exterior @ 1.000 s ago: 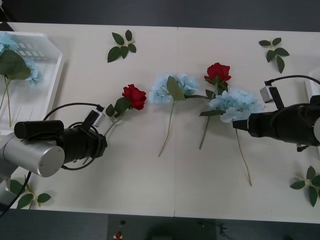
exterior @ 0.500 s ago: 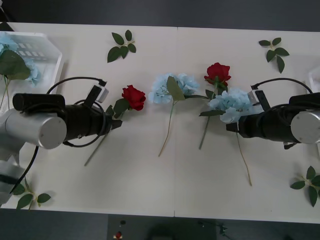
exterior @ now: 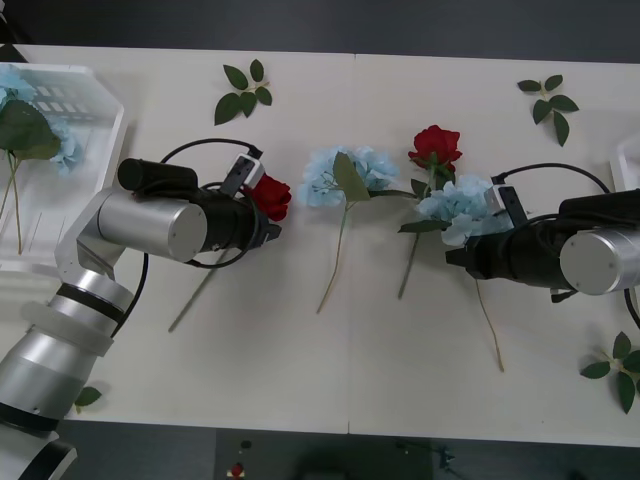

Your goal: Put the red flowers into the right box and the blue flowers into the left box

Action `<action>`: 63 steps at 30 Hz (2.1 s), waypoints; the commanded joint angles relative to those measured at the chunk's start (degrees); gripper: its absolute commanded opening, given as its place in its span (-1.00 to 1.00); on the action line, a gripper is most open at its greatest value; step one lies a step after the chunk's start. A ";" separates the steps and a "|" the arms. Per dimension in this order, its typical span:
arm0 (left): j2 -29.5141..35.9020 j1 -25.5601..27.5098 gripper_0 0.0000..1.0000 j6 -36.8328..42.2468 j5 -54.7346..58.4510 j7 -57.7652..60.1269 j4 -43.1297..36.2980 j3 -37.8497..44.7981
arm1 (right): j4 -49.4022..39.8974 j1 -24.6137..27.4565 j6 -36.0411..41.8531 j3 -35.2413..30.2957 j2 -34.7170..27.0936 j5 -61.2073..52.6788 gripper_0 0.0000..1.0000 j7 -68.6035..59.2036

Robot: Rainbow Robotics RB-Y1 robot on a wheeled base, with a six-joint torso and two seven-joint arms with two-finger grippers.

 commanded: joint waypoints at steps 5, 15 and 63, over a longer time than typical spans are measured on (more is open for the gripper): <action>-0.49 -1.39 0.79 -2.57 -3.16 0.23 2.76 -2.51 | -0.68 -1.23 -0.30 0.44 0.39 1.14 -1.00 -1.53; -0.49 -1.48 -1.00 -5.64 -4.12 1.02 5.22 -4.44 | -0.68 -1.23 -0.39 0.44 0.83 2.19 -1.00 -1.62; -6.29 -2.53 -1.00 -13.55 50.10 -1.71 -22.12 4.26 | -0.86 -0.96 -2.58 -4.22 -9.63 -27.78 1.00 1.10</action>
